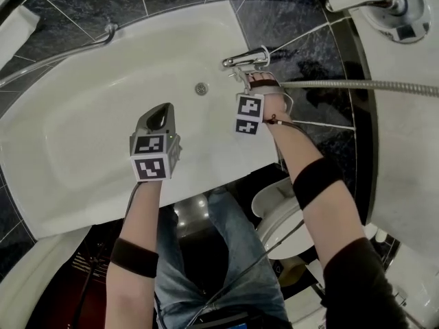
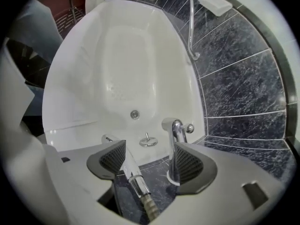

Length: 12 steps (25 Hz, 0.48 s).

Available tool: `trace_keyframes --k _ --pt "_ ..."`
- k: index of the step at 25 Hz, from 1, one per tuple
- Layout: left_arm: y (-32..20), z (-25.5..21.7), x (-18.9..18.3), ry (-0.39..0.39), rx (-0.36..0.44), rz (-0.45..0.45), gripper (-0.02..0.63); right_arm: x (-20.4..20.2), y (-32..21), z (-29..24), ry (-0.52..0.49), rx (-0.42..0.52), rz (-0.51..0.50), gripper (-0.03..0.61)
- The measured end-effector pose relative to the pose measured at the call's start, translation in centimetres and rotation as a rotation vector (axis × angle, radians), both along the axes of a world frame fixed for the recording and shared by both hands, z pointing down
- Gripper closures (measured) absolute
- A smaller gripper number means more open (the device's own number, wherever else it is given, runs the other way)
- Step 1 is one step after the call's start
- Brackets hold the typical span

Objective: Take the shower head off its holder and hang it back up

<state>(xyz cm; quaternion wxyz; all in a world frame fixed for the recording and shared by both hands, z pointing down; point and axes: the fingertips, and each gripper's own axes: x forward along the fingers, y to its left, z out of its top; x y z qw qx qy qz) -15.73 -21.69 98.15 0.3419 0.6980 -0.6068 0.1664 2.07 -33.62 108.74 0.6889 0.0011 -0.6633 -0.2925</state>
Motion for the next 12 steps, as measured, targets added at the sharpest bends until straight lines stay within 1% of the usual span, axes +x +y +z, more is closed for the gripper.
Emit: trace_keyframes --k 3,6,8,10,12 --pt "0.2 -2.8 -1.0 -0.014 0.011 -0.005 0.614 -2.7 0.5 -3.3 -0.087 0.0 0.014 0.226" --pt "1.0 -6.1 -2.3 -0.032 0.022 -0.021 0.614 -5.3 1.4 -7.4 -0.204 -0.021 0.084 0.269" --pt "1.9 -8.7 -3.2 -0.044 0.029 -0.034 0.614 -6.7 2.2 -10.6 -0.288 -0.017 0.135 0.338" --pt "2.9 -11.6 -4.1 -0.055 0.041 -0.048 0.614 -7.9 3.1 -14.3 -0.375 -0.011 0.185 0.439" --pt "4.0 -14.6 -5.4 -0.071 0.057 -0.068 0.614 -9.2 4.1 -18.1 -0.462 -0.014 0.232 0.496"
